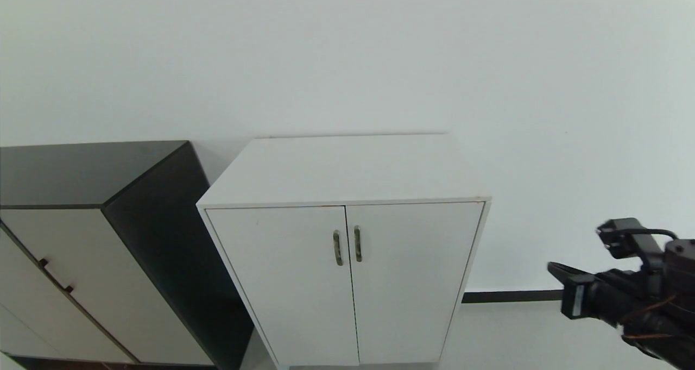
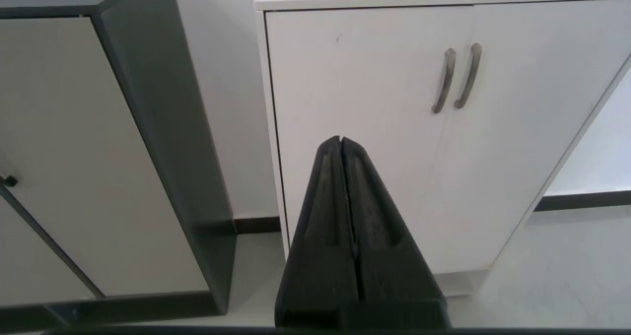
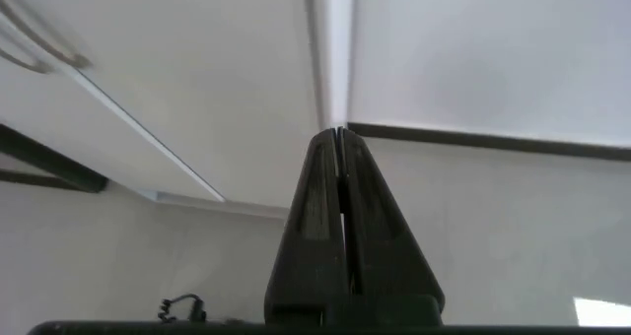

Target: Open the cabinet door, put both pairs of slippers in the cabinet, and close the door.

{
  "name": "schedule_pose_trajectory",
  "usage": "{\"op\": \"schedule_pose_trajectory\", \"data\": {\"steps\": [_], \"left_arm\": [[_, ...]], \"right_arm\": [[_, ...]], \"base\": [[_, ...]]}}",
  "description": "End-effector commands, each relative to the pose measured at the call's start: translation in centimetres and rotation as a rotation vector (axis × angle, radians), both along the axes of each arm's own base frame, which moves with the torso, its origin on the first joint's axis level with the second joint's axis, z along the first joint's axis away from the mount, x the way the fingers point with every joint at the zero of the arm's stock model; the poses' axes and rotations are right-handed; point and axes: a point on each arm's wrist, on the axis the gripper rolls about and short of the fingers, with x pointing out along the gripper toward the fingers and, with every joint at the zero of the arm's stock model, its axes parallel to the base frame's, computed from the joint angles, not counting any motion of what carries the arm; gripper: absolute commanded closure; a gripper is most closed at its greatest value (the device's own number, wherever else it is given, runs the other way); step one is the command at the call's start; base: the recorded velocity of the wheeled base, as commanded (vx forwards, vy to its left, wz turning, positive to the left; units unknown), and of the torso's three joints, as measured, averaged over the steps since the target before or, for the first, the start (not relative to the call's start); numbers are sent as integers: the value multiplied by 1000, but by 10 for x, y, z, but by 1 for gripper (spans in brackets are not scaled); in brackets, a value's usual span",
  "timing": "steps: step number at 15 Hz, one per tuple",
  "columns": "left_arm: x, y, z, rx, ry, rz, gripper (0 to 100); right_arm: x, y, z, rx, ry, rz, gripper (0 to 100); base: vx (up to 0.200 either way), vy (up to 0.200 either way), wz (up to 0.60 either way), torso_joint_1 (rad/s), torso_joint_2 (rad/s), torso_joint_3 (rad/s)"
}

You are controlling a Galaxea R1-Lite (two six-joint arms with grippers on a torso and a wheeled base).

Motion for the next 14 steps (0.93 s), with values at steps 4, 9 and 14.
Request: {"op": "schedule_pose_trajectory", "data": {"steps": [4, 9, 14], "left_arm": [[0, 0, 0, 0, 0, 2, 100], [0, 0, 0, 0, 0, 0, 100], [0, 0, 0, 0, 0, -1, 100]], "right_arm": [[-98, -46, -2, -46, -6, -75, 100], [-178, -63, -28, 1, -40, 45, 100], [-206, -69, -35, 59, -238, 123, 100]], "base": [[0, 0, 0, 0, 0, 0], [0, 0, 0, 0, 0, 0], [0, 0, 0, 0, 0, 0]]}}
